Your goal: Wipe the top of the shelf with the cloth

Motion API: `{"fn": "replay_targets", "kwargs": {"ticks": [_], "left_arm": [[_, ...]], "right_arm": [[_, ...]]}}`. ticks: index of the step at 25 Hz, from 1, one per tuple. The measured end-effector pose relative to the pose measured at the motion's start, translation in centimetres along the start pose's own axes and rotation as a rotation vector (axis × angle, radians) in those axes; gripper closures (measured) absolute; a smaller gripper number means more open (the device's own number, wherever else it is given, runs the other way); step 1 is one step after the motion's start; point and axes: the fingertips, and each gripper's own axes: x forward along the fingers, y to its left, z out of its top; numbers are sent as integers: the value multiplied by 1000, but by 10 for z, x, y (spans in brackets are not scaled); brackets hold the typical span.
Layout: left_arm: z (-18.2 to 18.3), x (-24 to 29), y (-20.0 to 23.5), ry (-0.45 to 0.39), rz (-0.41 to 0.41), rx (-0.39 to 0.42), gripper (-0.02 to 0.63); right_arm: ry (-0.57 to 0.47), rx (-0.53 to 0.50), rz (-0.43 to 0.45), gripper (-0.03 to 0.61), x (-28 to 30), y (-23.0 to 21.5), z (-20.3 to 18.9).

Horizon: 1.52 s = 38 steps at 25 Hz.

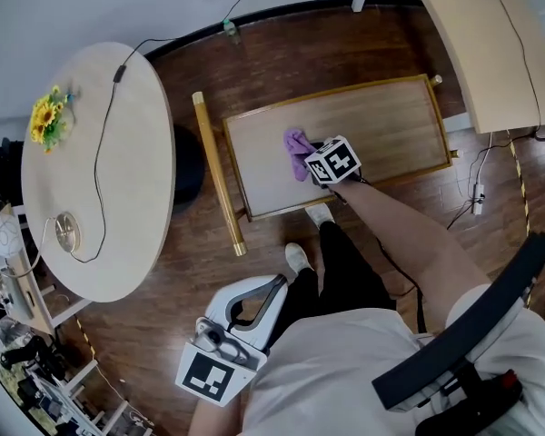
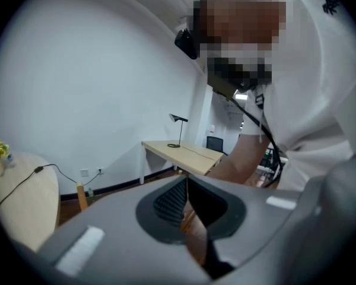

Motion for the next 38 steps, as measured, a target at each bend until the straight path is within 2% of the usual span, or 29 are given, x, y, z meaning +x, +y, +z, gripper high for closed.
{"fn": "replay_targets", "kwargs": {"ticks": [8,16,21,27,30,32,35,38], "left_arm": [[15,49,-7,12,-123,44,589],[24,98,-18,31,-214,79,589],[26,117,-24,49,-248,84,588],[30,124,-25,47,-245,85,588],[32,125,-25,40,-232,94,589],[31,121,-23,38,-218,96,589],[29,106,-18,34,-187,93,588],[28,89,-17,20,-156,90,589]], "right_arm": [[2,59,-151,499,-73,-106,-31],[29,119,-329,500,-160,-224,-79],[62,155,-429,500,-208,-275,-106],[126,157,-525,500,-248,-319,-137],[121,171,-554,500,-254,-327,-141],[80,174,-537,500,-252,-314,-131],[-8,143,-433,500,-230,-254,-97],[-37,92,-289,500,-190,-182,-78]]}}
